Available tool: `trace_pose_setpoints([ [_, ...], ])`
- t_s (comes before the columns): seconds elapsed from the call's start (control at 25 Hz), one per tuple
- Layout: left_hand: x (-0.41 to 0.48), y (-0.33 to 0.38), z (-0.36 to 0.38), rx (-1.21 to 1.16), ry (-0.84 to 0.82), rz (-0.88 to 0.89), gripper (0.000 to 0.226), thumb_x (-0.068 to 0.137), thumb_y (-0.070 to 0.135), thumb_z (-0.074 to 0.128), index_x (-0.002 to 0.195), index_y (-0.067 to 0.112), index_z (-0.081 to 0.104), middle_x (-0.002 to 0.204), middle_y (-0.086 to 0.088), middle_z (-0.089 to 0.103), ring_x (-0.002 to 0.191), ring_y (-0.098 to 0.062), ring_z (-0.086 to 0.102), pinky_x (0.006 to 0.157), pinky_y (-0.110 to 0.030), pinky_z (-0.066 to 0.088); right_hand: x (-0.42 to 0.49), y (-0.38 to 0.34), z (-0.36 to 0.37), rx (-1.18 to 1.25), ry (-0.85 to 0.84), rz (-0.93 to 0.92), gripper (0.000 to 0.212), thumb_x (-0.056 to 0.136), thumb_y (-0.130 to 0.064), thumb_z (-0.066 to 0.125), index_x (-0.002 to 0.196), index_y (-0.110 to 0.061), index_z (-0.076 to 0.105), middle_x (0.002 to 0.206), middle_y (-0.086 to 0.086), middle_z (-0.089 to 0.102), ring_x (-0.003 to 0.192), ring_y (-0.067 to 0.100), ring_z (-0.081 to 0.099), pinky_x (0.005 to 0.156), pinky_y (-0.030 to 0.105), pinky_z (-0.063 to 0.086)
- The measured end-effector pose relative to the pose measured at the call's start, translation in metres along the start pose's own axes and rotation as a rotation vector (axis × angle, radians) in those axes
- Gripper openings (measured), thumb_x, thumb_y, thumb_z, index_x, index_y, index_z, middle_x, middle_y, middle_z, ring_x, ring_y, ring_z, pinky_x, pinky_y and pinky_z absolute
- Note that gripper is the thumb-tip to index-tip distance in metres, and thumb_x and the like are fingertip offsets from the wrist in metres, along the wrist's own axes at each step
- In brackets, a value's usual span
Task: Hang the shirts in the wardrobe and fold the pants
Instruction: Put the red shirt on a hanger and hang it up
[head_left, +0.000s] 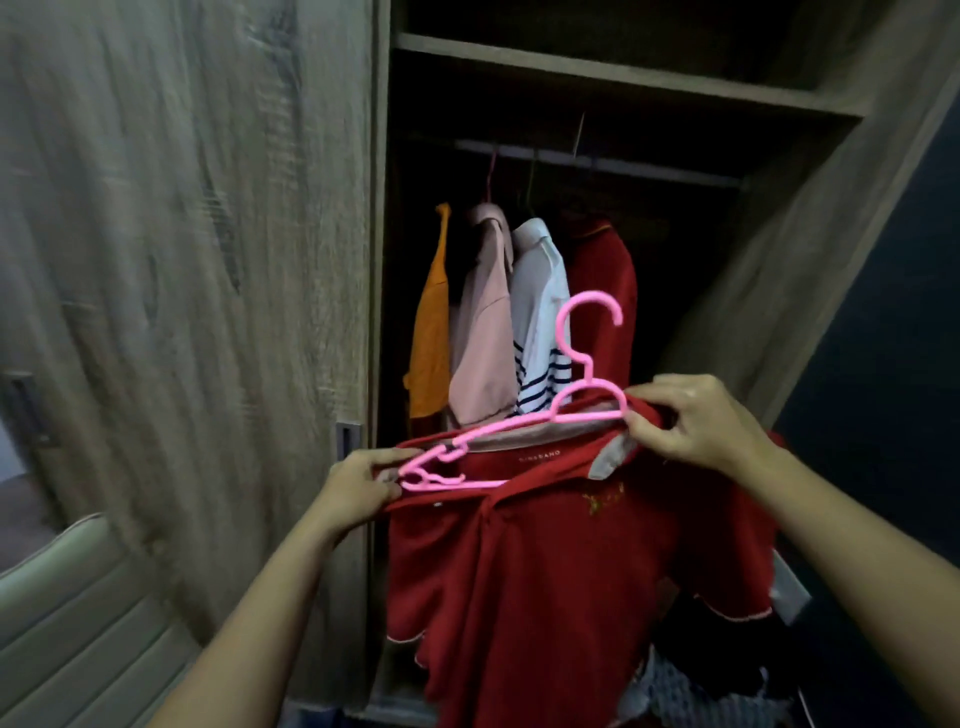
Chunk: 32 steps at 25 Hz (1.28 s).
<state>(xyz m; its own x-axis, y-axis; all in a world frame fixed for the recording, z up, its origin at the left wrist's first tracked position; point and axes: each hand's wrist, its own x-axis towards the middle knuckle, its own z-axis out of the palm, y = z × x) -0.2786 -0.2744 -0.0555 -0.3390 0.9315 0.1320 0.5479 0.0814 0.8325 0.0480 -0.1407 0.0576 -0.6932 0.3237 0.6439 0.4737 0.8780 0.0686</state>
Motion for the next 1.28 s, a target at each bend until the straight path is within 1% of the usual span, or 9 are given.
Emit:
trace_pose_setpoints([
  [0.08,0.003,0.006,-0.007,0.125,0.055,0.007,0.055,0.071,-0.002,0.060,0.114,0.031,0.066,0.091,0.005,0.071,0.073,-0.011,0.064,0.059,-0.006,0.044,-0.010,0.001,0.007,-0.021,-0.045,0.018,0.038,0.080,-0.044,0.050,0.092,-0.017,0.074,0.061,0.001,0.060,0.053,0.014,0.059,0.052,0.026,0.047],
  [0.2,0.000,0.036,-0.001,0.320,0.309,0.079,0.051,0.073,0.002,0.060,0.120,0.022,0.064,0.101,-0.015,0.061,0.091,-0.034,0.062,0.081,-0.033,0.048,-0.006,-0.014,0.019,-0.043,-0.028,0.135,0.042,0.082,-0.050,0.044,0.091,-0.019,0.070,0.073,0.003,0.065,0.068,0.024,0.066,0.059,0.034,0.055],
  [0.32,-0.012,0.074,0.024,0.414,0.544,0.400,0.041,0.069,0.003,0.054,0.108,0.006,0.068,0.089,-0.019,0.059,0.071,-0.038,0.064,0.057,-0.038,0.052,0.012,-0.038,0.030,0.019,0.016,0.209,0.044,0.081,-0.056,0.042,0.094,-0.024,0.068,0.089,-0.002,0.070,0.086,0.021,0.067,0.069,0.036,0.055],
  [0.48,-0.044,0.062,0.046,0.642,0.458,0.830,0.041,0.080,0.027,0.050,0.119,0.014,0.057,0.087,-0.003,0.063,0.067,-0.023,0.063,0.046,-0.028,0.048,0.009,-0.030,0.022,0.142,0.068,0.448,0.039,0.072,-0.065,0.048,0.090,-0.037,0.068,0.087,-0.010,0.072,0.082,0.012,0.065,0.069,0.031,0.050],
  [0.64,-0.029,0.056,-0.004,0.475,0.635,0.670,0.055,0.085,0.052,0.047,0.122,0.012,0.054,0.117,-0.011,0.062,0.106,-0.024,0.054,0.089,-0.037,0.039,0.005,-0.015,0.009,0.279,0.139,0.531,0.029,0.065,-0.068,0.052,0.080,-0.046,0.064,0.075,-0.010,0.071,0.074,0.010,0.066,0.072,0.039,0.054],
  [0.84,-0.008,0.071,-0.028,0.532,0.304,0.632,0.074,0.083,0.076,0.014,0.086,0.014,0.055,0.074,-0.005,0.067,0.071,-0.028,0.065,0.059,-0.035,0.045,0.021,-0.034,0.003,0.308,0.144,0.362,0.032,0.070,-0.064,0.055,0.090,-0.042,0.066,0.083,-0.017,0.070,0.078,0.006,0.066,0.072,0.038,0.053],
  [1.0,-0.003,0.072,-0.040,0.422,0.262,0.687,0.063,0.082,0.072,0.030,0.085,0.016,0.058,0.071,0.003,0.066,0.069,-0.017,0.065,0.060,-0.034,0.045,0.025,-0.038,0.003,0.294,0.130,0.296,0.038,0.074,-0.063,0.054,0.096,-0.035,0.067,0.087,-0.018,0.067,0.082,0.004,0.064,0.074,0.035,0.052],
  [1.16,0.011,0.081,-0.066,0.251,0.222,0.730,0.045,0.079,0.070,0.043,0.095,0.031,0.058,0.079,0.024,0.063,0.067,0.016,0.055,0.062,-0.019,0.042,0.025,-0.016,-0.016,0.208,0.083,0.252,0.042,0.076,-0.064,0.050,0.101,-0.034,0.066,0.093,-0.020,0.062,0.090,-0.001,0.060,0.077,0.023,0.047],
  [1.28,0.015,0.082,-0.079,0.161,0.255,0.672,0.030,0.077,0.056,0.051,0.090,0.032,0.064,0.081,0.017,0.068,0.068,0.013,0.054,0.064,-0.022,0.044,0.015,0.002,-0.024,0.356,-0.033,0.279,0.039,0.081,-0.061,0.046,0.108,-0.037,0.061,0.103,-0.022,0.061,0.100,0.000,0.059,0.088,0.020,0.044],
])
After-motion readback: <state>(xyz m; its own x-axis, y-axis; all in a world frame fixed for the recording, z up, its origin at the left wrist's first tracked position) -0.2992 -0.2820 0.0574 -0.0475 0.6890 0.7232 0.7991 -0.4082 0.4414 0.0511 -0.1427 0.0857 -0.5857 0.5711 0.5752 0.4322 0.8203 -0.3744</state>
